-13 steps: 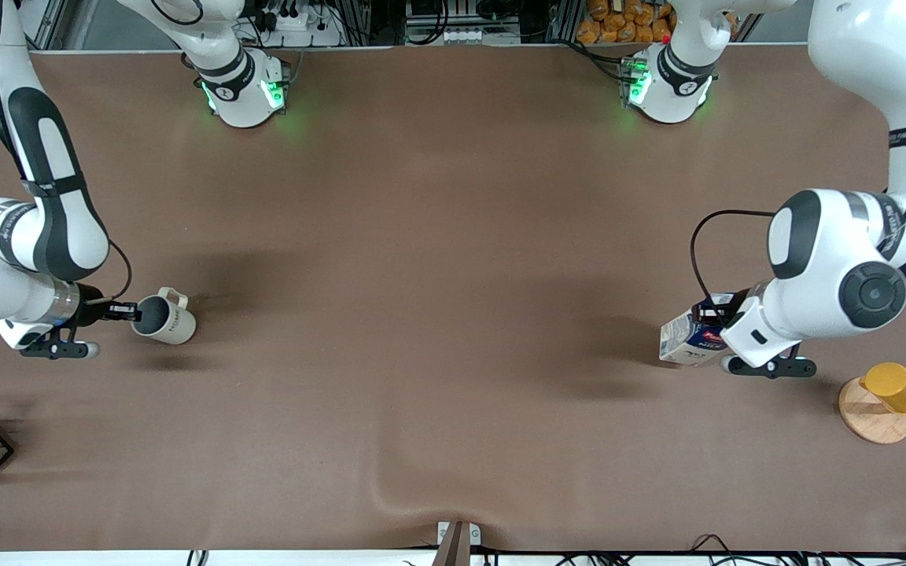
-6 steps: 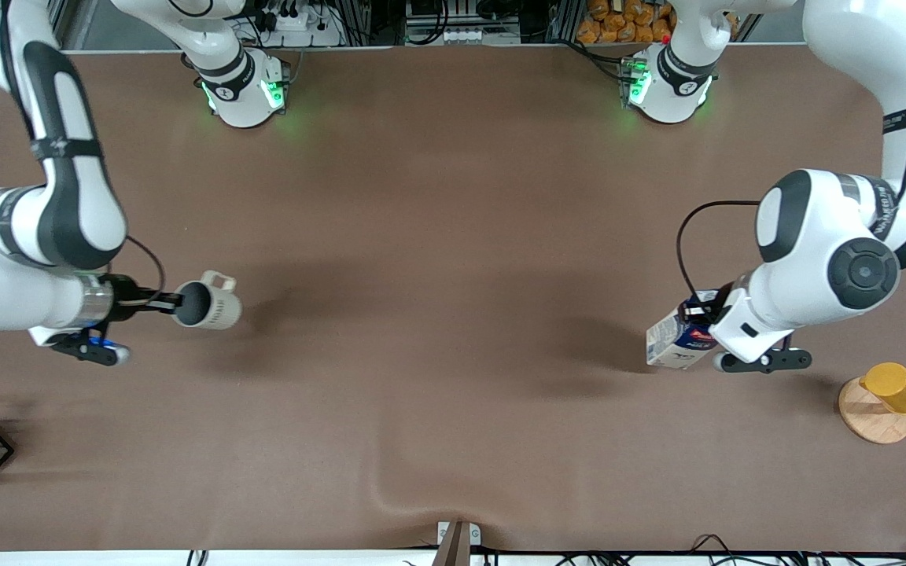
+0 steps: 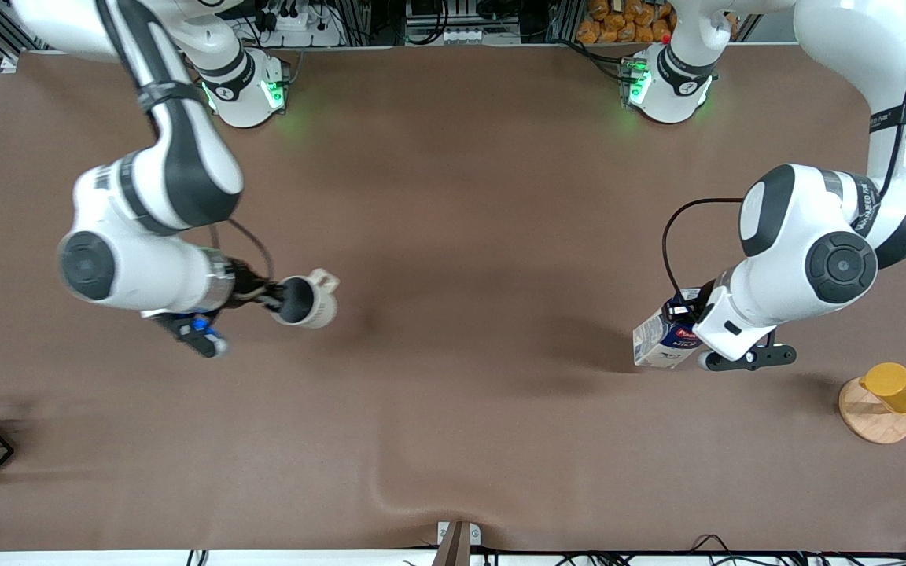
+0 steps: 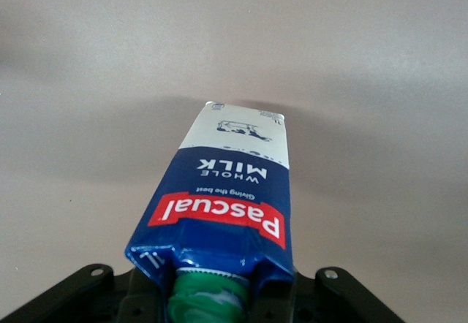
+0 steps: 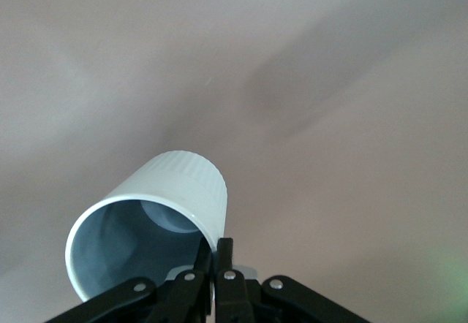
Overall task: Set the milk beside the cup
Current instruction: 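Carry the white mug with the right gripper toward the table middle, then set the mug down, open the right gripper and withdraw it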
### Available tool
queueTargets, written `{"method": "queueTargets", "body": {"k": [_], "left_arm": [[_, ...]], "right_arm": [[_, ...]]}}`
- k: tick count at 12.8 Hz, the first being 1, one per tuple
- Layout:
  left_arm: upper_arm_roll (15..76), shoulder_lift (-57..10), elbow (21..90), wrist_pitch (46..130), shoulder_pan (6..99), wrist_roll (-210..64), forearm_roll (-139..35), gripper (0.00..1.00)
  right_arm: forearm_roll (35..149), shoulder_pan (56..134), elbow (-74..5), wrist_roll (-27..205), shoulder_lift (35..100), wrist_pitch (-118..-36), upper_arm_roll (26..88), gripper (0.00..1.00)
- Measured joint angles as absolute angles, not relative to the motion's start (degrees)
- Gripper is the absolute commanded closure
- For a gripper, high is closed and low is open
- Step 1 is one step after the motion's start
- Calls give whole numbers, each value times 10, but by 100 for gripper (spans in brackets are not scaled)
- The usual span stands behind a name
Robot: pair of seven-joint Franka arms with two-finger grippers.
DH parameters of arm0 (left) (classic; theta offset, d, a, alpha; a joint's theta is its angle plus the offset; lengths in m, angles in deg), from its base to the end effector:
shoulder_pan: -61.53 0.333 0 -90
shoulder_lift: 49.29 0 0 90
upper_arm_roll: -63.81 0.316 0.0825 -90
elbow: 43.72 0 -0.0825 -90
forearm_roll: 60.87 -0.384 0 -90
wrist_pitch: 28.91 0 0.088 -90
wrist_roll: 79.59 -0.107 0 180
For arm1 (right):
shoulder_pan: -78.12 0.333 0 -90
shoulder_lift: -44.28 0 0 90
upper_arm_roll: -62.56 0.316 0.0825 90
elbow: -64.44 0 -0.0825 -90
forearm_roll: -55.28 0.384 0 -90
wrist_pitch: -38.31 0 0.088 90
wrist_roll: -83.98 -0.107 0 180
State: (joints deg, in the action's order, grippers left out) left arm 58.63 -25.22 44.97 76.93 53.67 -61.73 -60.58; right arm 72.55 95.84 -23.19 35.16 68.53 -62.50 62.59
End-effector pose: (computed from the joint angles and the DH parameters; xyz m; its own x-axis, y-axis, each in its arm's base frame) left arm 0.6491 -0.1429 0.3996 0.9879 0.0904 -0.1259 0.0915 -0.9958 0.0030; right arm 0.6200 0.2260 0.4025 0.7644 -0.5484 -0.3391 -0.5917 -0.8055 -0.0311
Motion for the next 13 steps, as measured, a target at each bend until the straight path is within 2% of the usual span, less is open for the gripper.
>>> {"method": "queueTargets", "body": {"k": [2,5,11,12,13], "left_arm": [[586,-252,449,769,537,-617,-606,100],[585,-252,449,769,534,-617,-606,100],[585,-251,449,769,529,-616,-606,100],[585,-251,449,769,528,-616,-606,100],[585,-251,449,769,527,-616,-606,100]], "right_arm": [[741,991,-218,277,714,-668,626,100],[743,1064,-204,168,769,-776,626,100],[743,1150,-145,71,865,-872,625,100],[743,1160,-145,64,879,-891,625,84],[743,1168,-143,58,889,-902,624,9]]}}
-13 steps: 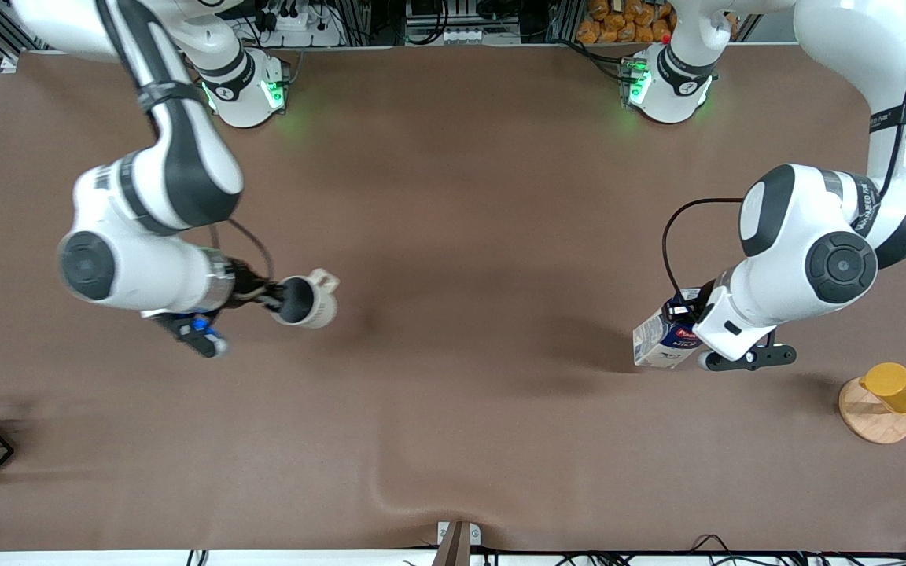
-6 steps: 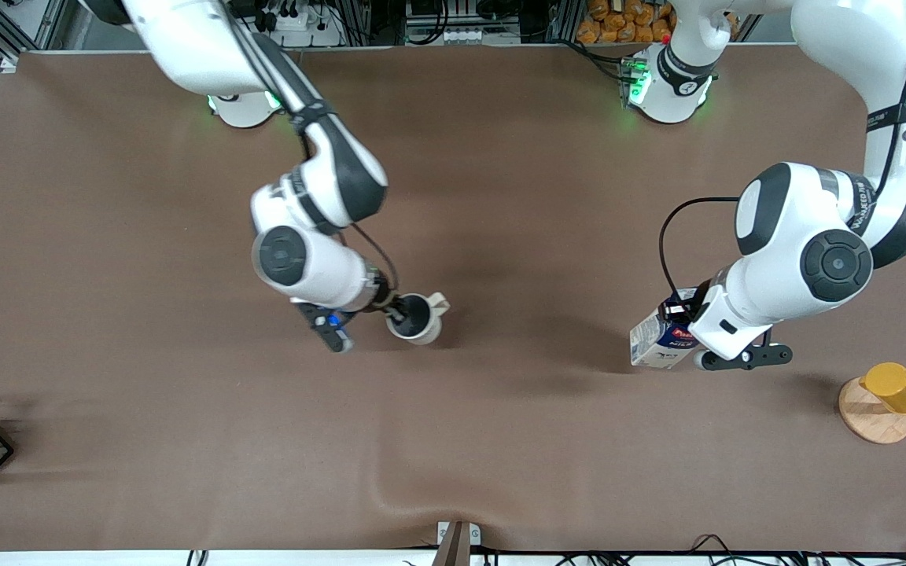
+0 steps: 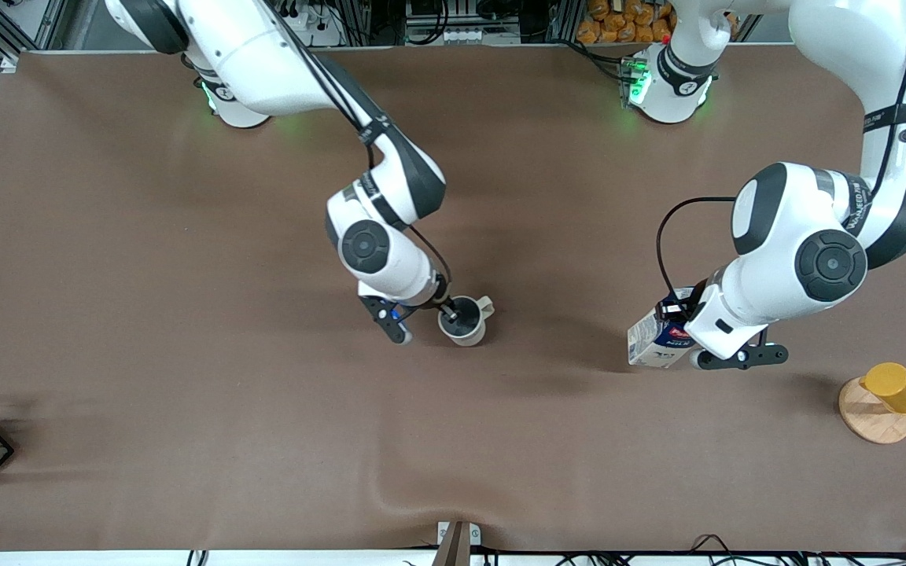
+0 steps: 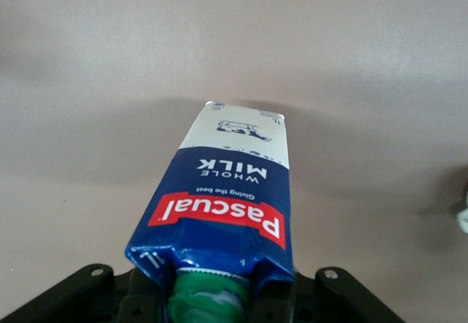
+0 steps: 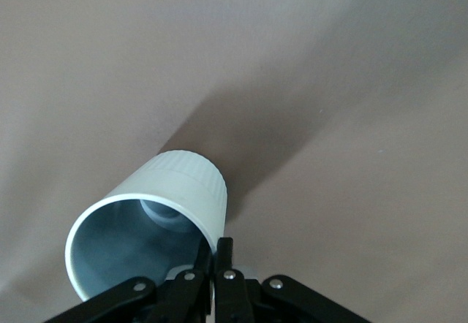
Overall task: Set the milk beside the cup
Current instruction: 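Set the mug down, open the right gripper and withdraw it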
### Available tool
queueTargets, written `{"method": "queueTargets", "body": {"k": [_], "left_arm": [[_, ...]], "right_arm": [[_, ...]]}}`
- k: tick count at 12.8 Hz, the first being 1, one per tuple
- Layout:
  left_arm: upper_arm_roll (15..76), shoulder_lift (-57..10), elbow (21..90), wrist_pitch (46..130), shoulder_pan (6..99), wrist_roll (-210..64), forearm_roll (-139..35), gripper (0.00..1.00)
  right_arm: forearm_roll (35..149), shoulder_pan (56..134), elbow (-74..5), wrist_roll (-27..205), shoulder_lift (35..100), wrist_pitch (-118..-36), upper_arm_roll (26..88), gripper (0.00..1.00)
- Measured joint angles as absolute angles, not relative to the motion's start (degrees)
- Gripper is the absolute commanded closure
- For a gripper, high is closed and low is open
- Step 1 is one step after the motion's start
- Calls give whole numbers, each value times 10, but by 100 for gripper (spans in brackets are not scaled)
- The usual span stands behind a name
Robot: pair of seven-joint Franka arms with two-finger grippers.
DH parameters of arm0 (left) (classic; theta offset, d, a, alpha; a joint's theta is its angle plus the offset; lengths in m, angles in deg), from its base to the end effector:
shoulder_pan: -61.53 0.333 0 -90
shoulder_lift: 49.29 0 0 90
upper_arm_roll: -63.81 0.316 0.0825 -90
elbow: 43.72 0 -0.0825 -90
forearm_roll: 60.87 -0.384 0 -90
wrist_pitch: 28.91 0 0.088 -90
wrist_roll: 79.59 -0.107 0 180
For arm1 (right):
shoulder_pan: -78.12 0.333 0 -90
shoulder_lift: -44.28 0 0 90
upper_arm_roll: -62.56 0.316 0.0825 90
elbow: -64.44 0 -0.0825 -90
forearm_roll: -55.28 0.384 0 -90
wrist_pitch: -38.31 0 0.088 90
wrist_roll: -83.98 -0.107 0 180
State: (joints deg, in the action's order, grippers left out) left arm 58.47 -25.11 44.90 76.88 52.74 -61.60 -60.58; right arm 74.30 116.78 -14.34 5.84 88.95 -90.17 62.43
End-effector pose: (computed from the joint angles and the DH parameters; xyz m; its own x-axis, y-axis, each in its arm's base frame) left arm 0.6465 -0.1550 0.3988 0.9890 0.0740 -0.1277 0.0750 -0.9972 0.0035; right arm 0.5764 0.4715 0.2593 0.6227 -0.7407 -0.2524 -0.7793 -0.6163 -0.1140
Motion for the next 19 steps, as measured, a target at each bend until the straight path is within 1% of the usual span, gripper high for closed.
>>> {"method": "queueTargets", "body": {"k": [1,3,4,6,8,10,12,14,16,19], "left_arm": [[585,-251,449,769,527,-615,-606,100],[584,-250,449,768,523,-615,-606,100],[584,-250,449,764,520,-612,-606,100],[582,-250,449,746,509,-599,-606,100],[576,-251,449,732,491,-564,-605,100],[552,-252,445,711,474,-510,-605,100],[510,-252,427,677,464,-435,-605,100],[466,-252,413,656,448,-359,-601,100],[438,-252,403,651,423,-304,-579,100],[431,-238,371,651,354,-235,-570,100]], "right_arm": [[743,1171,-140,57,893,-903,624,0],[743,1170,-127,57,893,-879,618,0],[743,1167,-112,57,893,-841,613,0],[743,1150,-56,57,890,-722,605,0],[742,1106,-6,77,869,-603,603,0],[723,1046,10,160,826,-512,601,0],[680,985,10,274,787,-428,601,0],[643,931,7,380,769,-389,600,0],[628,878,2,496,768,-382,599,0],[609,801,-6,635,767,-382,599,0]]}}
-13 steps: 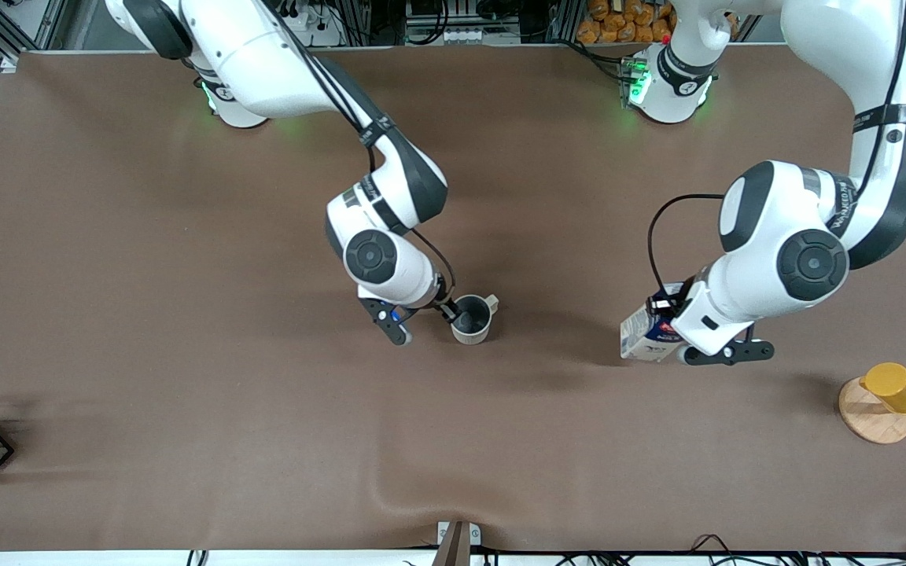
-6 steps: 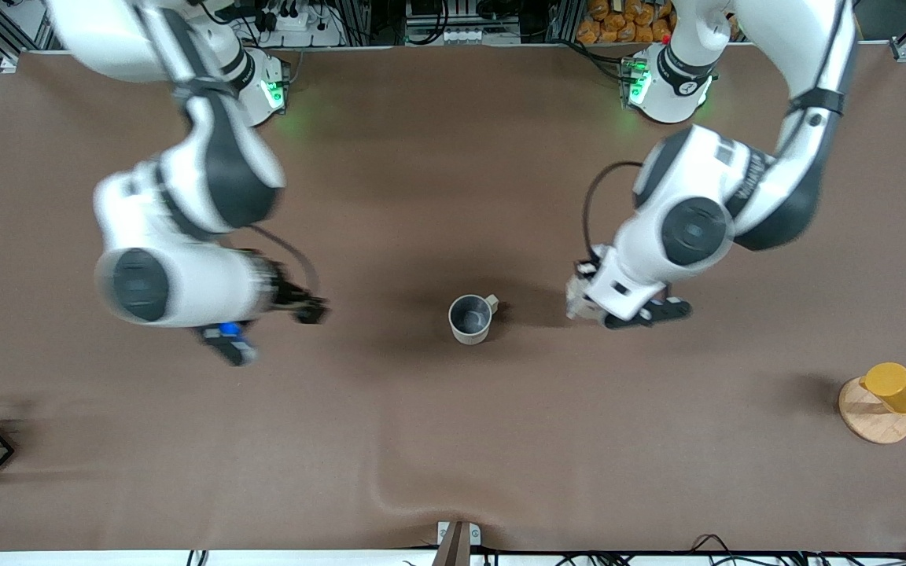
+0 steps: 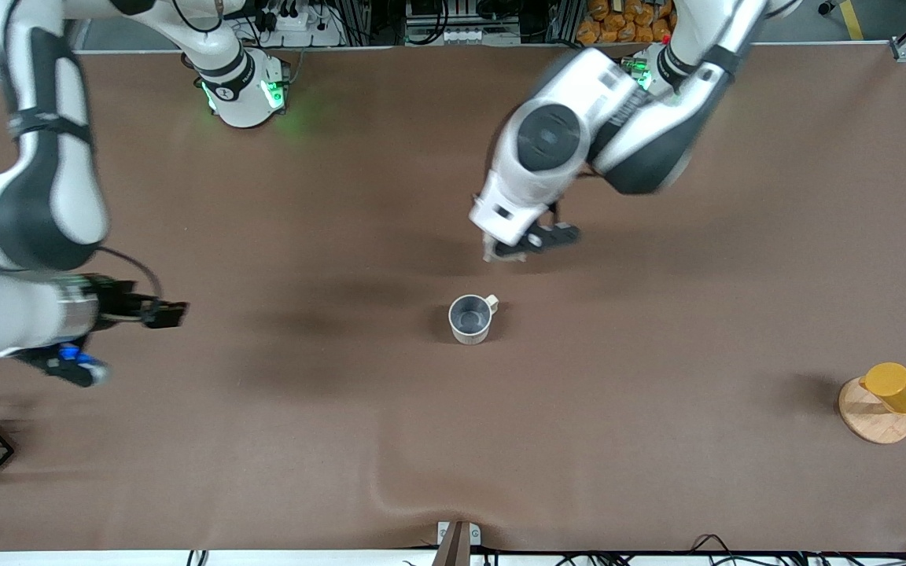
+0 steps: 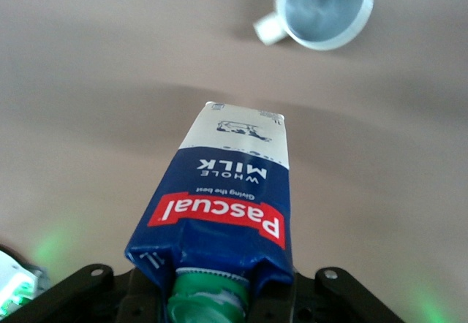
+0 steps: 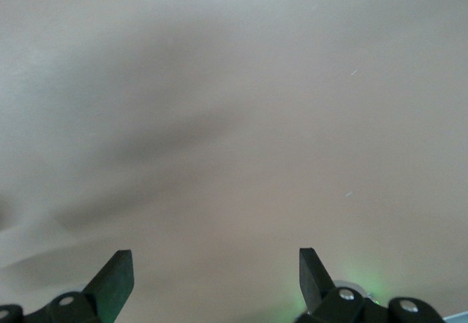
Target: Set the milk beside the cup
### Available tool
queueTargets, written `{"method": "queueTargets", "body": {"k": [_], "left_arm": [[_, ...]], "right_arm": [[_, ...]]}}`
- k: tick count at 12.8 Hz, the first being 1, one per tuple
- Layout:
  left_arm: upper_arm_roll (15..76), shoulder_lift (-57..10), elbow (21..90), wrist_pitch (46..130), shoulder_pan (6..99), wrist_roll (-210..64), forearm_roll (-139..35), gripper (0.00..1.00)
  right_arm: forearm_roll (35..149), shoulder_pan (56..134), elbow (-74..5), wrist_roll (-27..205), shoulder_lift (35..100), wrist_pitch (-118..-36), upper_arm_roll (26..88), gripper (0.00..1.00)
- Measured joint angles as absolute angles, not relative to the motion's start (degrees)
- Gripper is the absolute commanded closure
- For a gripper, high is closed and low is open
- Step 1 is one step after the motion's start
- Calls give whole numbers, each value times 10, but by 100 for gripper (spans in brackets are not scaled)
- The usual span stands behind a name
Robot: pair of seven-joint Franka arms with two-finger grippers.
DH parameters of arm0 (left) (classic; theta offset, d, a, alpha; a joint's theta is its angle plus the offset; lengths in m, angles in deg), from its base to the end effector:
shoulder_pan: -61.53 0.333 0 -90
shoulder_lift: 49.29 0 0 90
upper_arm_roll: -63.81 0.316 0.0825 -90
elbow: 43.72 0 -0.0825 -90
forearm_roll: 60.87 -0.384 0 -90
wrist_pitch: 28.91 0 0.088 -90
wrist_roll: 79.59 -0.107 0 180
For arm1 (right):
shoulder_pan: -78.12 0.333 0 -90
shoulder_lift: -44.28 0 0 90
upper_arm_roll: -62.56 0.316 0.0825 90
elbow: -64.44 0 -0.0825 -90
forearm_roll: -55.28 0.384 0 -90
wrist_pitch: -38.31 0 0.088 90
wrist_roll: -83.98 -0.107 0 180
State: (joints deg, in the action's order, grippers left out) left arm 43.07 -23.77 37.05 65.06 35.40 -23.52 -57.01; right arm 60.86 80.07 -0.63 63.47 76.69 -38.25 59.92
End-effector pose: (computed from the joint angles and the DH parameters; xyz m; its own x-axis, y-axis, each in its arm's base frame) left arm 0.4764 -0.4610 0.4476 0.9406 0.1857 -0.2841 0.1836 -0.9824 -0.0343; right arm 0.6746 0.0119 0.4566 0.8691 -0.3407 -0.3586 -0.3438 -0.9373 0.0575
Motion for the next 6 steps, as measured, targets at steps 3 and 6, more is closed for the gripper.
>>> {"method": "queueTargets", "body": {"k": [3,6], "left_arm": [[431,-199,339,653,312,-211,-570,100],[435,-176,330,664,313,-214,-570,100]], "right_arm": [[596,773,-14,676,757,-384,600,0],[594,774,-89,677,693,-454,605,0]]}}
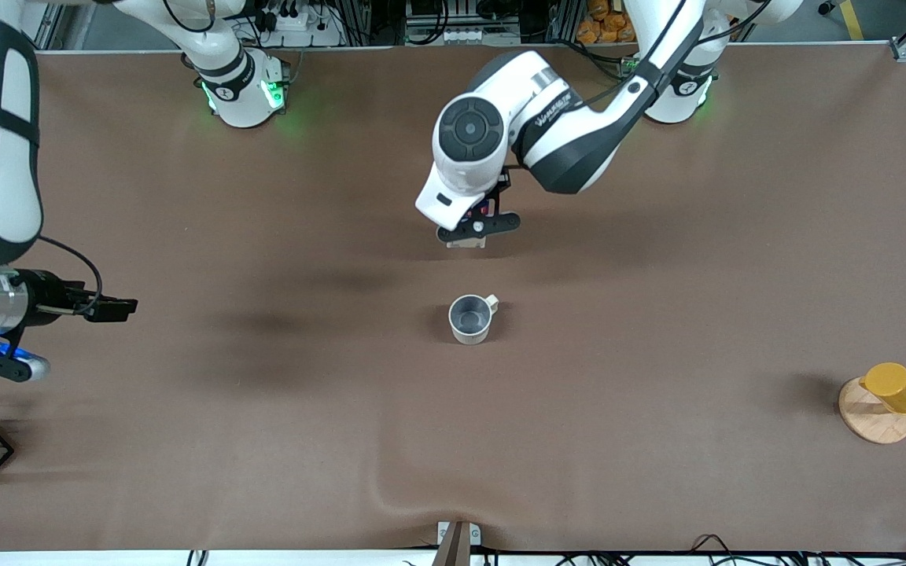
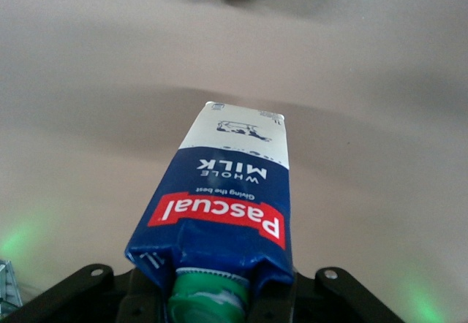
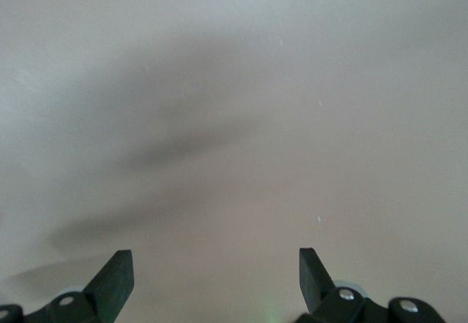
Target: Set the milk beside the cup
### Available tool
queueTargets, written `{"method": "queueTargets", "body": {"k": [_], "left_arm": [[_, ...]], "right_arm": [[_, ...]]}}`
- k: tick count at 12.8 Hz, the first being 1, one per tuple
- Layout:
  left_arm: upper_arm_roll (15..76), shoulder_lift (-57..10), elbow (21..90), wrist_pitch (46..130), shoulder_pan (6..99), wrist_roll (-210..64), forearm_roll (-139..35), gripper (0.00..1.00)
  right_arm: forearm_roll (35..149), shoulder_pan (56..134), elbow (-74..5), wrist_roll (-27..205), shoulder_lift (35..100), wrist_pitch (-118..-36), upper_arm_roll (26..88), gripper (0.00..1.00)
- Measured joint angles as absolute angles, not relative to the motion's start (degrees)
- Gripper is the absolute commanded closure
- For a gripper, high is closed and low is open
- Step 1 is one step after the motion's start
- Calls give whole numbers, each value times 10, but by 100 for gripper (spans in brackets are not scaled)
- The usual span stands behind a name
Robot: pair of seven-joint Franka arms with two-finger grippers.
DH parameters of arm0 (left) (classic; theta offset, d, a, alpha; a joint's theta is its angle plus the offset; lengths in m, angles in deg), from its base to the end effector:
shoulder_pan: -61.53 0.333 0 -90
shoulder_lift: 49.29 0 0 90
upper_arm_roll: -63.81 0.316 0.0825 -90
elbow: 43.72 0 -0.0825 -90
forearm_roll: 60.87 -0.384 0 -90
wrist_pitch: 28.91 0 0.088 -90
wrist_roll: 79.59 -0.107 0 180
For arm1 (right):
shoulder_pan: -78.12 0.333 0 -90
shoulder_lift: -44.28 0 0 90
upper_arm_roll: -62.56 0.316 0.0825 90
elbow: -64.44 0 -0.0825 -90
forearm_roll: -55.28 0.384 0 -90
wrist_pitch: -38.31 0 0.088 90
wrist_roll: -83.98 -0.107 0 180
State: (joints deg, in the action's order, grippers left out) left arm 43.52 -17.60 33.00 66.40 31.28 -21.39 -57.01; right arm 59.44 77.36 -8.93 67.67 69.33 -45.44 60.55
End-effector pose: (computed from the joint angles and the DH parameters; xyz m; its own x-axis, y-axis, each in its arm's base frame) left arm 0.4674 -0.5025 0.4109 0.9340 0.1738 -0.3122 0.1704 -0.9846 -0.0383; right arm 0.6583 -0.0190 0.4842 0.9122 -0.3178 -0.2586 -0.3248 -0.9456 0.0164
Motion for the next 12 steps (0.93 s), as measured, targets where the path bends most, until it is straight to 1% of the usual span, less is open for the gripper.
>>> {"method": "queueTargets", "body": {"k": [2,4,6,9,12], "left_arm": [[438,-166,328,671,315,-234,-570,100],[439,-158,328,687,315,-247,-570,100],[447,-151,328,693,313,-256,-574,100],[458,-143,328,695,309,-257,-586,100],[469,-127,328,709,307,-259,-594,100]], "right_arm": [[593,774,-179,677,603,-495,609,0],[582,775,-251,679,518,-501,611,0],[563,774,-308,699,461,-525,611,0],[559,773,-364,736,423,-574,607,0],[556,773,-358,739,418,-589,607,0]]}}
